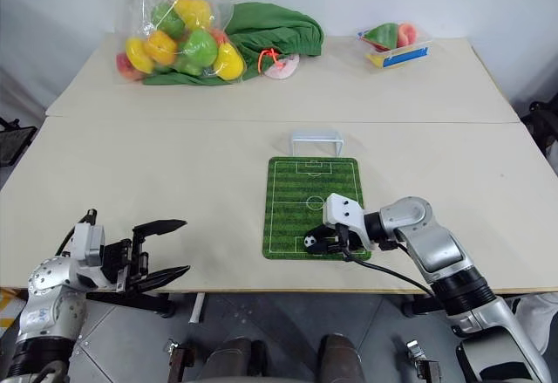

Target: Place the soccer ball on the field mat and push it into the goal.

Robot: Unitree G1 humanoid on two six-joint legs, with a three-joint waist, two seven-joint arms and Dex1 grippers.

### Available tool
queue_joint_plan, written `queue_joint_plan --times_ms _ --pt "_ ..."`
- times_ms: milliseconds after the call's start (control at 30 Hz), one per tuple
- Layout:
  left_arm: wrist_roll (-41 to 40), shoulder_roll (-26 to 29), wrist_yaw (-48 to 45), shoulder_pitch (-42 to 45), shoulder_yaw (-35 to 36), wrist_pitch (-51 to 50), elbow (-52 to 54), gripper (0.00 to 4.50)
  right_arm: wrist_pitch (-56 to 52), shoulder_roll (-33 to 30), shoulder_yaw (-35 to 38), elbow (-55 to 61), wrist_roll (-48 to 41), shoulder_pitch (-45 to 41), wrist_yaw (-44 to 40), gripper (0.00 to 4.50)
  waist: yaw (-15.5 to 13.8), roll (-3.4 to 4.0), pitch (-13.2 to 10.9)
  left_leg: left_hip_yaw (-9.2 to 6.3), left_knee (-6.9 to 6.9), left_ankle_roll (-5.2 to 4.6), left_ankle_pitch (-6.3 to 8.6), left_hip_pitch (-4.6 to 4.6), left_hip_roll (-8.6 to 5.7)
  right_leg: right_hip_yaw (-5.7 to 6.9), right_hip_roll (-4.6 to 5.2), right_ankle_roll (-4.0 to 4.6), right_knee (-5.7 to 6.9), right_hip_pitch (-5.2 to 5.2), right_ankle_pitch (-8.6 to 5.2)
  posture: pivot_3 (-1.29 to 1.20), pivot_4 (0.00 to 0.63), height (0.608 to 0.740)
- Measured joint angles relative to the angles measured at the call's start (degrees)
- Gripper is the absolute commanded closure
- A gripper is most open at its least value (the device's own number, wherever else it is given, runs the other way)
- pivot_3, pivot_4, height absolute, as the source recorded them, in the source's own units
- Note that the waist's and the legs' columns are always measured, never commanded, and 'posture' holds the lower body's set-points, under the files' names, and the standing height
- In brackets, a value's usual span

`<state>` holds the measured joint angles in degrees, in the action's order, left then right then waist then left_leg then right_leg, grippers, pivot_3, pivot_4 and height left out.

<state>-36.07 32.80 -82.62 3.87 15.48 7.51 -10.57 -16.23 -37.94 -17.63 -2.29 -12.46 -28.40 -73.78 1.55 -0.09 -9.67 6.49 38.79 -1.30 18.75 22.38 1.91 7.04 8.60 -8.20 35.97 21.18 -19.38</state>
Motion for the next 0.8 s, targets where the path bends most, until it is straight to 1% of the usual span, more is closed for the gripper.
queue_joint_plan --times_ms 433,600,700,767,800 --pt "0.01 0.09 0.76 0.27 0.33 -0.34 0.86 0.00 -0.07 -0.05 0.06 0.37 0.04 -0.19 -0.26 2.04 0.01 0.00 0.00 -0.02 0.07 0.00 0.01 0.00 0.00 0.00 0.00 0.00 0.01 -0.03 0.00 0.00 0.150 0.740" --pt "0.00 0.09 0.64 0.26 0.33 -0.71 1.07 0.00 -2.07 -1.57 0.70 6.08 -0.60 -1.77 -0.30 2.04 0.00 0.00 0.00 -0.01 0.07 0.00 0.01 0.01 0.02 0.00 0.00 0.00 0.01 0.00 0.00 0.00 0.150 0.740" --pt "-0.06 0.09 0.46 0.28 0.32 -1.29 1.21 0.00 -2.93 -2.71 2.36 10.25 -1.37 -2.07 -0.38 2.62 -0.02 0.00 0.00 -0.03 0.05 0.00 0.01 0.01 0.02 0.01 0.00 0.00 0.00 -0.01 0.00 0.00 0.150 0.740" --pt "-0.20 0.14 0.28 0.31 0.34 -1.52 1.20 0.00 -3.14 -3.47 2.35 11.92 -1.69 -1.71 -0.76 3.33 -0.08 -0.01 0.00 -0.04 0.07 -0.01 0.02 0.01 0.01 0.01 0.00 0.00 0.00 -0.02 0.00 0.00 0.150 0.740" --pt "-0.27 0.19 0.13 0.36 0.35 -1.61 1.19 0.00 -3.33 -3.58 2.35 12.36 -1.69 -1.50 -0.80 3.61 -0.08 -0.02 -0.01 -0.04 0.07 -0.02 0.02 0.01 0.00 0.01 0.00 0.00 0.00 -0.02 0.00 0.00 0.150 0.740"
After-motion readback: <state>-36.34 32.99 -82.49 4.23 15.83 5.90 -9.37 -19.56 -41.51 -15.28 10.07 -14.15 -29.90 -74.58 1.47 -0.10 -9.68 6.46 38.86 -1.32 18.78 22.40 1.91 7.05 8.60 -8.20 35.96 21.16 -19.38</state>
